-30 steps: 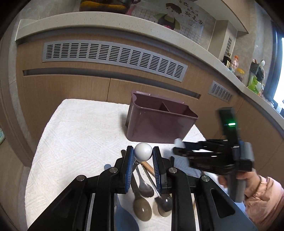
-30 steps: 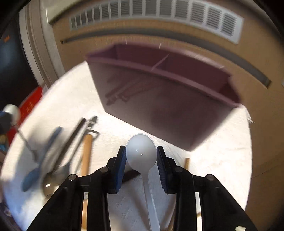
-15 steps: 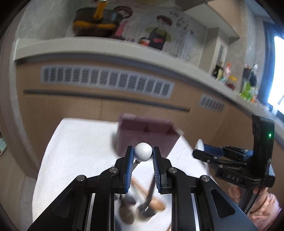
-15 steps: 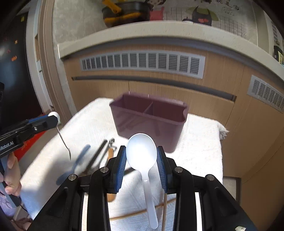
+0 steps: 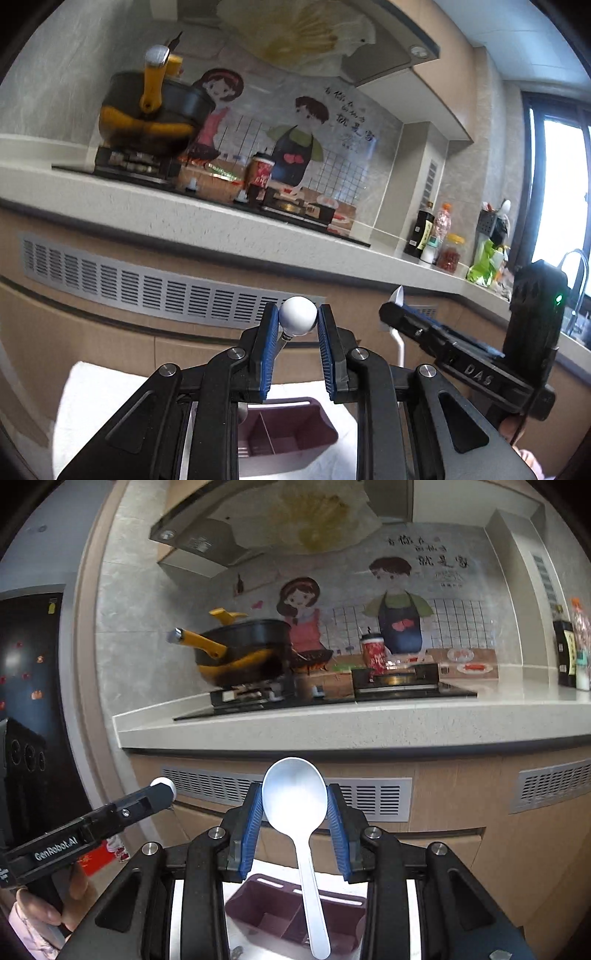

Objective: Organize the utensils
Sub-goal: 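Lower both held spoons into the maroon holder and open both tools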

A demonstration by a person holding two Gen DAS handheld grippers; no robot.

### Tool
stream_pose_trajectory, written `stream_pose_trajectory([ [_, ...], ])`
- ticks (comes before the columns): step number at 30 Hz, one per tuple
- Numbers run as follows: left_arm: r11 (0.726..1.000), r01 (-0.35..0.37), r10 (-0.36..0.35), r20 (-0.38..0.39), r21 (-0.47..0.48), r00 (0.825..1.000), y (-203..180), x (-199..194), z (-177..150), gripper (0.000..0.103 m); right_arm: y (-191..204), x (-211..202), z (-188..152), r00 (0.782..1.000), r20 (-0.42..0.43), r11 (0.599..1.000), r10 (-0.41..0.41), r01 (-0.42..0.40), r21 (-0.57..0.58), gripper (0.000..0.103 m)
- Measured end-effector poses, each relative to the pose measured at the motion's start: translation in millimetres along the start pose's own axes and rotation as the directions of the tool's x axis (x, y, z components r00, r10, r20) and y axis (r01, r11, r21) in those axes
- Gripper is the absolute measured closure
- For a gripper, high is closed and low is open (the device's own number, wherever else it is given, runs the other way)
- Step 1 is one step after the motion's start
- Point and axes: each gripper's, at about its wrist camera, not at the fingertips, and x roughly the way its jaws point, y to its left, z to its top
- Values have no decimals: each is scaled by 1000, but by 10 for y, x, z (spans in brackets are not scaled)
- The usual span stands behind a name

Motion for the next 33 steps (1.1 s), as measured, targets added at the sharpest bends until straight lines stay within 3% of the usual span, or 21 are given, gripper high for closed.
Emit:
stream_pose_trajectory([
  [15, 996, -20, 5, -157, -91, 988, 463, 738, -555, 78, -217, 995, -727, 990, -138, 999, -43, 39, -29, 70],
  [18, 994, -42, 22, -189, -99, 982, 518, 728, -630, 72, -285, 1108, -864, 975, -217, 999, -52, 53, -2, 60],
  [22, 993, -86, 68, -194, -82, 979, 525, 510, -654, 62, -270, 983, -946, 965, -241, 994, -106, 99, -39, 49],
  [25, 987, -158, 147, -205, -37, 968, 507, 247, -744, 49, -233, 734, -972, 961, -239, 990, -136, 123, -68, 32],
  [27, 981, -192, 182, -235, -19, 955, 522, 90, -865, 47, -217, 564, -1014, 955, -255, 988, -152, 137, -75, 21],
  [33, 967, -251, 220, -365, -40, 905, 621, -250, -1340, 45, -116, 191, -1313, 908, -364, 975, -207, 162, -150, 16],
])
